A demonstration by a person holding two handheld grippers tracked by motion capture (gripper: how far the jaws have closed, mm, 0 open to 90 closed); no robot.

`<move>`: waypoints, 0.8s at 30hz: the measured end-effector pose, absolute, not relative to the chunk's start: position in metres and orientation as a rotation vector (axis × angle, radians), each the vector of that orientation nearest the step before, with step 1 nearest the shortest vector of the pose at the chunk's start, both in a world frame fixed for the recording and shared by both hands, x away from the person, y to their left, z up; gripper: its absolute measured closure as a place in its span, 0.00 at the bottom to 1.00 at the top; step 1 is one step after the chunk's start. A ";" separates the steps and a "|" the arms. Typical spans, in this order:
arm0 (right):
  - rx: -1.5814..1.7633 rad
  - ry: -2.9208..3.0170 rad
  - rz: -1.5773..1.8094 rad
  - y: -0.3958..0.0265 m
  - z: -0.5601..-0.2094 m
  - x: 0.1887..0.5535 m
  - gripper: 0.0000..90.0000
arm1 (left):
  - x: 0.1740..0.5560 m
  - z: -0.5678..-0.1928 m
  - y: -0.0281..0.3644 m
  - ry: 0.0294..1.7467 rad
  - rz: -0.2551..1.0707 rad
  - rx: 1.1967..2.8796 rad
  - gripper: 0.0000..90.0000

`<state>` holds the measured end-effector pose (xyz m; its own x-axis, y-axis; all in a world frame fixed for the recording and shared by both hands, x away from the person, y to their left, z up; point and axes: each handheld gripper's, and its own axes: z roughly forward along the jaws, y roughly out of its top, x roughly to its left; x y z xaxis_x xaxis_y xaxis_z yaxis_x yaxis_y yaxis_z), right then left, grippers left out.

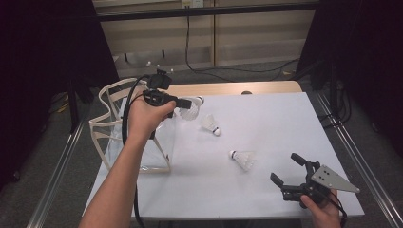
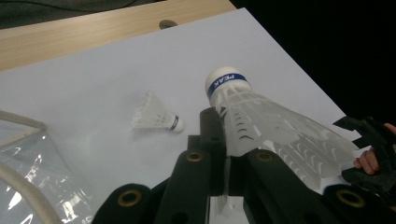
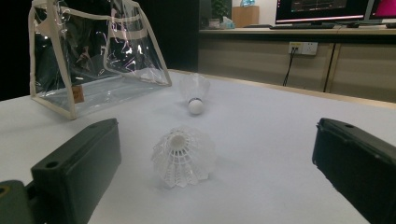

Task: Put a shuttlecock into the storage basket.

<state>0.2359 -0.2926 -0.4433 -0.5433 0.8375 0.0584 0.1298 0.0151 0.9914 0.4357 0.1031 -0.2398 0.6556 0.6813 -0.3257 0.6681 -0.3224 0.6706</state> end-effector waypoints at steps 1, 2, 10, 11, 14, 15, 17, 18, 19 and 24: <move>0.993 1.720 1.577 -0.293 -0.443 0.236 0.01 | 0.436 -0.239 0.103 1.047 0.019 2.046 1.00; 0.993 1.721 1.578 -0.293 -0.444 0.236 0.01 | 0.437 -0.239 0.104 1.046 0.016 2.045 1.00; 0.992 1.720 1.579 -0.293 -0.443 0.236 0.01 | 0.440 -0.237 0.106 1.063 0.030 2.044 1.00; 0.992 1.721 1.578 -0.293 -0.443 0.236 0.01 | 0.440 -0.236 0.106 1.066 0.032 2.042 1.00; 0.992 1.720 1.579 -0.293 -0.443 0.236 0.01 | 0.441 -0.236 0.108 1.069 0.036 2.045 1.00; 0.993 1.720 1.578 -0.293 -0.443 0.236 0.01 | 0.442 -0.236 0.108 1.072 0.035 2.041 1.00; 0.991 1.721 1.579 -0.293 -0.443 0.236 0.01 | 0.443 -0.235 0.109 1.078 0.038 2.042 1.00; 0.991 1.721 1.577 -0.293 -0.443 0.236 0.01 | 0.443 -0.235 0.109 1.081 0.040 2.039 1.00; 0.992 1.721 1.578 -0.293 -0.443 0.236 0.01 | 0.444 -0.235 0.110 1.082 0.041 2.039 1.00; 0.992 1.720 1.578 -0.293 -0.443 0.236 0.01 | 0.446 -0.234 0.113 1.098 0.047 2.029 1.00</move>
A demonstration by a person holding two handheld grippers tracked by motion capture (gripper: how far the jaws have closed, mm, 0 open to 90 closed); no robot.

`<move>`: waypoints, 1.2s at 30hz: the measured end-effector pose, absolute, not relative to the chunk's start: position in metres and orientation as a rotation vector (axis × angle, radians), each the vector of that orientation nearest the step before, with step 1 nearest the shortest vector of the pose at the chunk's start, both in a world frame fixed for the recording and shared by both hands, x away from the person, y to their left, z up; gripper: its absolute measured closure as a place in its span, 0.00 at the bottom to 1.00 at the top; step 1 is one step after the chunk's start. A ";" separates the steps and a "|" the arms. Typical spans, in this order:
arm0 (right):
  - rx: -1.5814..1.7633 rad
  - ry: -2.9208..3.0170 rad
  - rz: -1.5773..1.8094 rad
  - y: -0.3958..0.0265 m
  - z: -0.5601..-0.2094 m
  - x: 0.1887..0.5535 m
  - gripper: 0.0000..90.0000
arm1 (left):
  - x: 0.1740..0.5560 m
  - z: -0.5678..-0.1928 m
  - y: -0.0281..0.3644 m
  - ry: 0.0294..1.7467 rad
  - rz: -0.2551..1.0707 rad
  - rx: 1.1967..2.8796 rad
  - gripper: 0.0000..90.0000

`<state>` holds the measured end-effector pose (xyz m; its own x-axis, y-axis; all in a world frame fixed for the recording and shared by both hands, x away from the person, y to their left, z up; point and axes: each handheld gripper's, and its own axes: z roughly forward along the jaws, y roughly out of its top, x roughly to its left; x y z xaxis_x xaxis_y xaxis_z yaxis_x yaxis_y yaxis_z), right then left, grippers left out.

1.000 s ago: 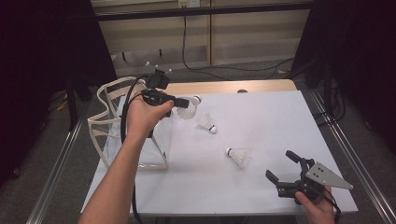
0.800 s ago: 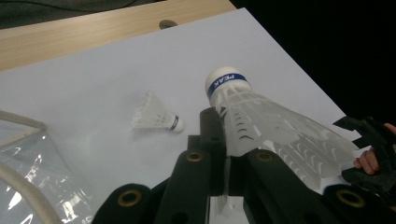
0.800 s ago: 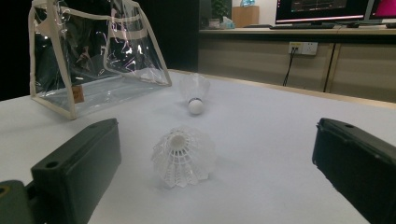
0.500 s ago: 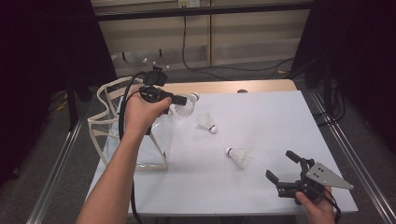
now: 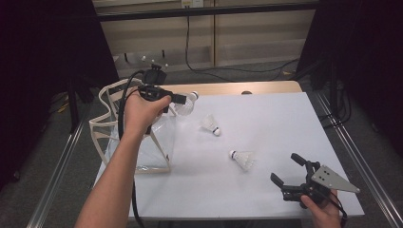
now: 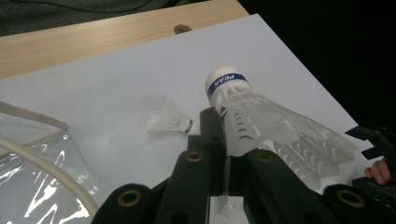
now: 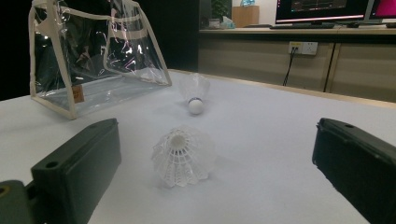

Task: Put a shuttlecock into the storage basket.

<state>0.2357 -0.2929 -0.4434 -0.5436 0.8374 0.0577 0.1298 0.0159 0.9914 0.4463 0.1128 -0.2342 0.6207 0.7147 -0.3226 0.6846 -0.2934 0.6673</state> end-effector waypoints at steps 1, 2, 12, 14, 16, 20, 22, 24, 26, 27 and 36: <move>0.991 1.720 1.580 -0.293 -0.444 0.236 0.01 | 0.447 -0.234 0.113 1.100 0.049 2.029 1.00; 0.991 1.721 1.580 -0.293 -0.443 0.236 0.01 | 0.447 -0.233 0.114 1.101 0.046 2.029 1.00; 0.993 1.721 1.582 -0.293 -0.443 0.236 0.01 | 0.452 -0.229 0.118 1.121 0.063 2.020 1.00; 0.991 1.720 1.578 -0.293 -0.443 0.236 0.01 | 0.453 -0.228 0.119 1.123 0.065 2.021 1.00; 0.991 1.721 1.578 -0.293 -0.444 0.236 0.01 | 0.453 -0.227 0.120 1.129 0.068 2.017 1.00; 0.991 1.722 1.577 -0.293 -0.444 0.236 0.01 | 0.456 -0.226 0.124 1.139 0.068 2.008 1.00; 0.990 1.721 1.579 -0.293 -0.444 0.236 0.01 | 0.456 -0.225 0.125 1.143 0.072 2.008 1.00; 0.991 1.721 1.580 -0.293 -0.444 0.236 0.01 | 0.457 -0.224 0.126 1.147 0.080 2.003 1.00; 0.990 1.721 1.578 -0.293 -0.444 0.236 0.01 | 0.458 -0.224 0.128 1.149 0.081 2.003 1.00; 0.991 1.723 1.576 -0.293 -0.444 0.236 0.01 | 0.458 -0.223 0.128 1.148 0.085 2.005 1.00; 0.989 1.721 1.579 -0.293 -0.444 0.236 0.01 | 0.460 -0.220 0.131 1.164 0.098 2.000 1.00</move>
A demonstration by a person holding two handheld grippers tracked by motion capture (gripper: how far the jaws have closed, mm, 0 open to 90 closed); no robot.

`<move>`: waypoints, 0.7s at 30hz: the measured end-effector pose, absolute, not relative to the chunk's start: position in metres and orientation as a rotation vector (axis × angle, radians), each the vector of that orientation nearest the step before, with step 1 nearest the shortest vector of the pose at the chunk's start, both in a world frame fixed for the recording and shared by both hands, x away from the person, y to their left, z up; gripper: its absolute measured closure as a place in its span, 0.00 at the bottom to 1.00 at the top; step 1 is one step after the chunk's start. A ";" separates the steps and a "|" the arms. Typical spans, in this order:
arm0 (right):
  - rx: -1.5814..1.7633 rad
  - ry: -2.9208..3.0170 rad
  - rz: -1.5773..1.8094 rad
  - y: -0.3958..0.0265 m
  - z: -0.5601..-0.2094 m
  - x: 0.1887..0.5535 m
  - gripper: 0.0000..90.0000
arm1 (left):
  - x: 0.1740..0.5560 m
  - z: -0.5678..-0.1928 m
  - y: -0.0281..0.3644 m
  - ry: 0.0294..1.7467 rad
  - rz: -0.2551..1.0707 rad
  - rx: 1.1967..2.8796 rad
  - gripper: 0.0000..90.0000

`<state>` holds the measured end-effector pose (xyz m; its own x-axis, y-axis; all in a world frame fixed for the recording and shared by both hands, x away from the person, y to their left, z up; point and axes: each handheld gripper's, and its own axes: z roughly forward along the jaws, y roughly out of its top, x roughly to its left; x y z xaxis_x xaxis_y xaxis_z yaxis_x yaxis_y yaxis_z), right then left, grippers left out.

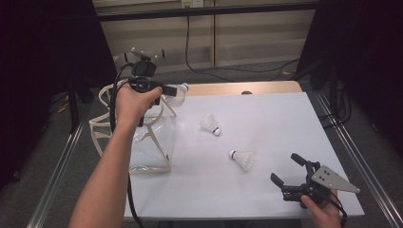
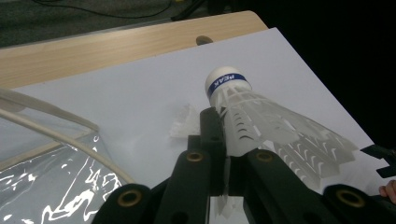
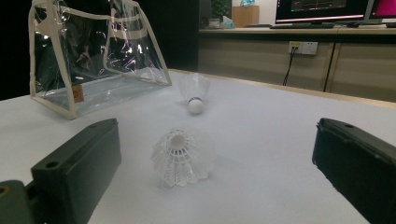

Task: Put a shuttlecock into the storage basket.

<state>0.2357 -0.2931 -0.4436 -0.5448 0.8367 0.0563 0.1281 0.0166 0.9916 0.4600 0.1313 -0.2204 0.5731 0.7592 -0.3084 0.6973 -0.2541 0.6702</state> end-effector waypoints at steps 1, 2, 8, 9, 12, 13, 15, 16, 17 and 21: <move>0.990 1.721 1.580 -0.293 -0.444 0.236 0.01 | 0.460 -0.220 0.132 1.164 0.098 2.000 1.00; 0.990 1.721 1.578 -0.293 -0.444 0.236 0.01 | 0.460 -0.220 0.132 1.164 0.099 2.000 1.00; 0.990 1.721 1.580 -0.293 -0.443 0.235 0.01 | 0.462 -0.217 0.135 1.177 0.105 1.990 1.00; 0.990 1.720 1.580 -0.293 -0.443 0.235 0.01 | 0.462 -0.216 0.136 1.173 0.100 1.989 1.00; 0.992 1.720 1.581 -0.293 -0.444 0.235 0.01 | 0.463 -0.214 0.138 1.182 0.110 1.988 1.00; 0.991 1.720 1.580 -0.293 -0.443 0.236 0.01 | 0.463 -0.213 0.139 1.187 0.111 1.982 1.00; 0.990 1.720 1.582 -0.293 -0.443 0.235 0.01 | 0.464 -0.212 0.140 1.189 0.114 1.976 1.00; 0.989 1.720 1.582 -0.293 -0.443 0.235 0.01 | 0.464 -0.211 0.140 1.190 0.111 1.976 1.00; 0.990 1.720 1.582 -0.293 -0.443 0.235 0.01 | 0.464 -0.211 0.141 1.189 0.107 1.973 1.00; 0.990 1.720 1.581 -0.293 -0.443 0.235 0.01 | 0.465 -0.208 0.144 1.203 0.137 1.981 1.00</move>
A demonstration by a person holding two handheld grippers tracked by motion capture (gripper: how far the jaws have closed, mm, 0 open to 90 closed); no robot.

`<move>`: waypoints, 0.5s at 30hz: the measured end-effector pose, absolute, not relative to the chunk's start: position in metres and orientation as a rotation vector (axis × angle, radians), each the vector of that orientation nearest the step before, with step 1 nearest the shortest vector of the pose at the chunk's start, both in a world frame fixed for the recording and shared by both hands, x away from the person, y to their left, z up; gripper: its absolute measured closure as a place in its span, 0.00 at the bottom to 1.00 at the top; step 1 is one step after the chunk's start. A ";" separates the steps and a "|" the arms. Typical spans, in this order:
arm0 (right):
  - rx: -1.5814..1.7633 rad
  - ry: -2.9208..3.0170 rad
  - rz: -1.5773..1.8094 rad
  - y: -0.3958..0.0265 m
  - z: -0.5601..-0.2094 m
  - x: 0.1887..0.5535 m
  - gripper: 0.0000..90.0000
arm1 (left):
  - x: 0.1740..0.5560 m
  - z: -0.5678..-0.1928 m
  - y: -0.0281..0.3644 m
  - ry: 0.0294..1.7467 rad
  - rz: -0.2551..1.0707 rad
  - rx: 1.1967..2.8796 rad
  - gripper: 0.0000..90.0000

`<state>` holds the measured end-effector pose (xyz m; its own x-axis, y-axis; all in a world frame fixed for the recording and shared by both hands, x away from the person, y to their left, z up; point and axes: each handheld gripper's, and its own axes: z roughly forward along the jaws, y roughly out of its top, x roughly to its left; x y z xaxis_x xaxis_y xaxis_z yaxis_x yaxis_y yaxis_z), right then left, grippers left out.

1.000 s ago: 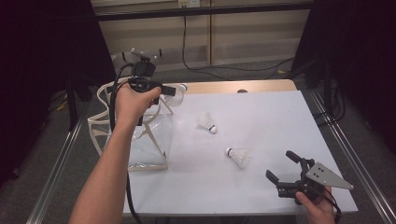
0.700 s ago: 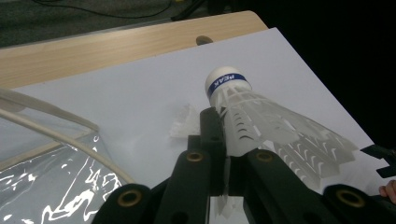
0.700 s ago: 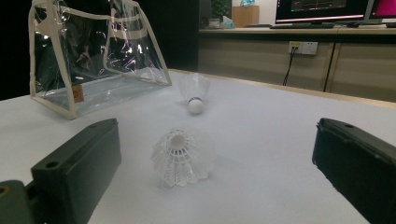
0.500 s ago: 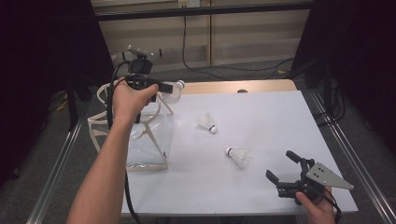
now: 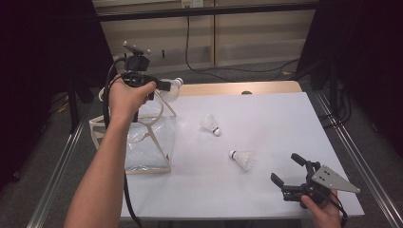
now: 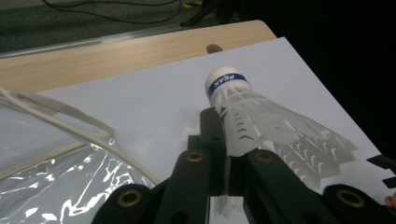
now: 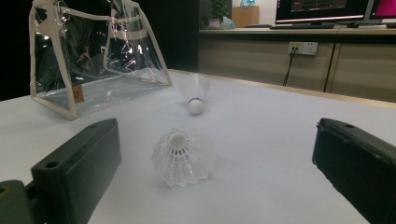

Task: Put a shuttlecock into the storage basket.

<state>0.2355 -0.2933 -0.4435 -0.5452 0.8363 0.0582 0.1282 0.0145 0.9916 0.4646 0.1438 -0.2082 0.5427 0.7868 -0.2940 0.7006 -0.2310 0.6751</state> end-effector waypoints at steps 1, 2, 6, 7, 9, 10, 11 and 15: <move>0.989 1.720 1.581 -0.293 -0.443 0.235 0.01 | 0.465 -0.208 0.145 1.207 0.138 1.980 1.00; 0.989 1.720 1.582 -0.293 -0.443 0.235 0.01 | 0.465 -0.208 0.146 1.207 0.140 1.977 1.00; 0.990 1.720 1.581 -0.293 -0.443 0.235 0.01 | 0.466 -0.207 0.150 1.218 0.148 1.976 1.00; 0.990 1.720 1.581 -0.293 -0.443 0.235 0.01 | 0.465 -0.207 0.151 1.221 0.149 1.972 1.00; 0.990 1.719 1.581 -0.293 -0.443 0.235 0.01 | 0.465 -0.206 0.153 1.222 0.154 1.970 1.00; 0.990 1.719 1.582 -0.293 -0.443 0.235 0.01 | 0.465 -0.205 0.153 1.224 0.151 1.969 1.00; 0.991 1.719 1.580 -0.293 -0.443 0.235 0.01 | 0.465 -0.205 0.154 1.225 0.154 1.970 1.00; 0.991 1.719 1.580 -0.293 -0.443 0.235 0.01 | 0.465 -0.204 0.158 1.231 0.164 1.966 1.00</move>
